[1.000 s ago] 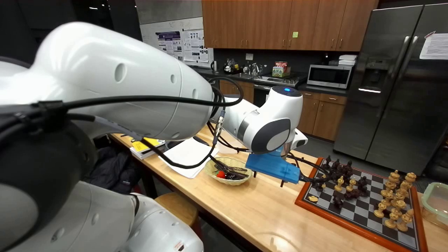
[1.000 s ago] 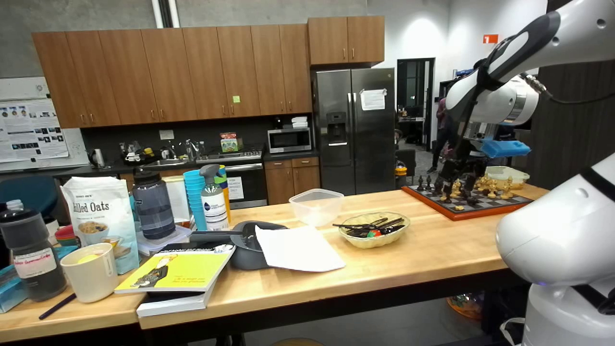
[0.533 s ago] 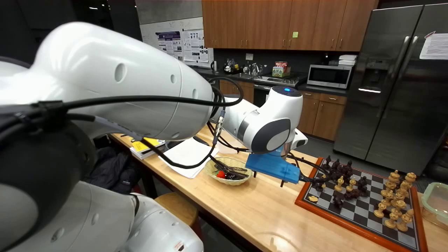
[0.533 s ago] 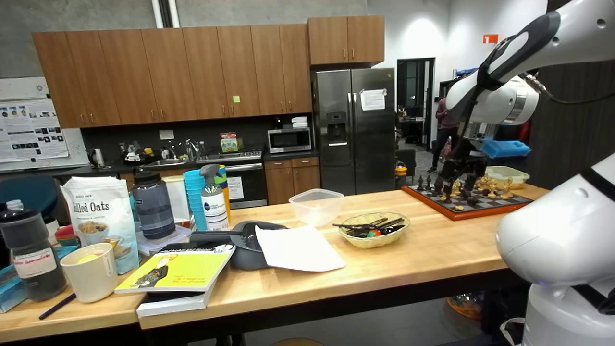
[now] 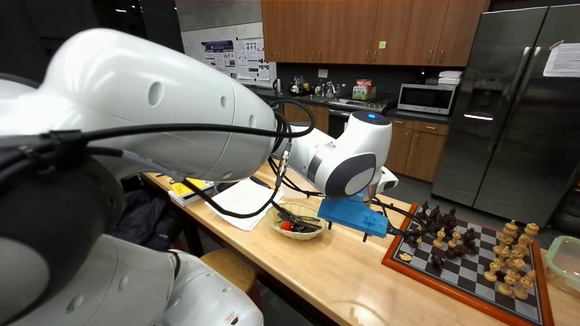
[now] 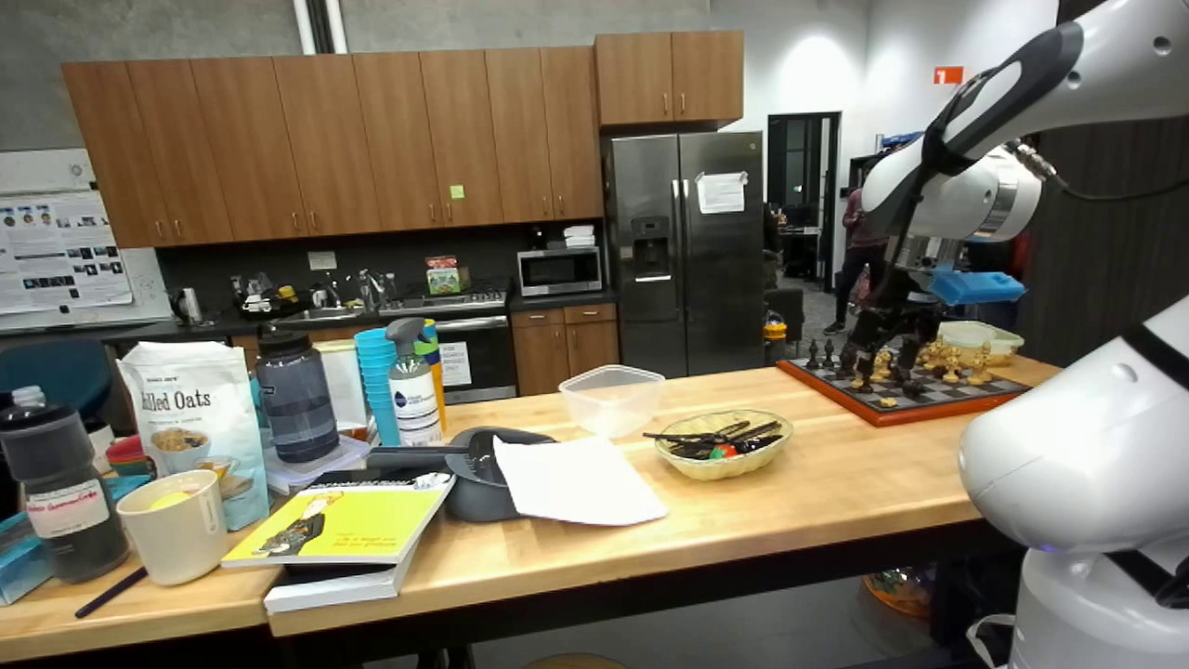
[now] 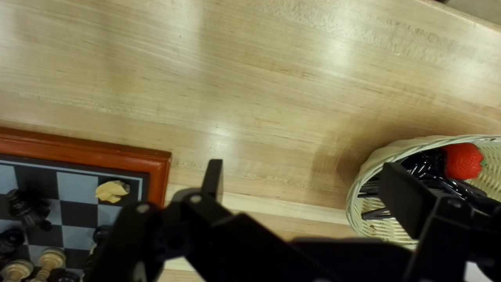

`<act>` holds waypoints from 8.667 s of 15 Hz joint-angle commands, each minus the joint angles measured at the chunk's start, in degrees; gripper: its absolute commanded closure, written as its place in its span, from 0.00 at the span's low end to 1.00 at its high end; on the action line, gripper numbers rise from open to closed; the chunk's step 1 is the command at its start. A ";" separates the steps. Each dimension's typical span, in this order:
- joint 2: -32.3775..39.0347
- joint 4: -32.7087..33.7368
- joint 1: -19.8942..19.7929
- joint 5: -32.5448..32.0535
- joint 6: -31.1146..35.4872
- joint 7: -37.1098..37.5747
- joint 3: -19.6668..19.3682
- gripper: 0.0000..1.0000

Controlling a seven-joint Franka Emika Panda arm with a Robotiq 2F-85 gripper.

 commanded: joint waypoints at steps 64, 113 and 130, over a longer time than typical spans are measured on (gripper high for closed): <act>31.01 21.61 10.39 -24.62 9.33 40.66 32.32 0.00; 60.17 60.39 18.57 -20.16 -10.35 87.33 24.79 0.00; 55.26 52.74 19.63 -21.70 -4.49 83.08 22.00 0.97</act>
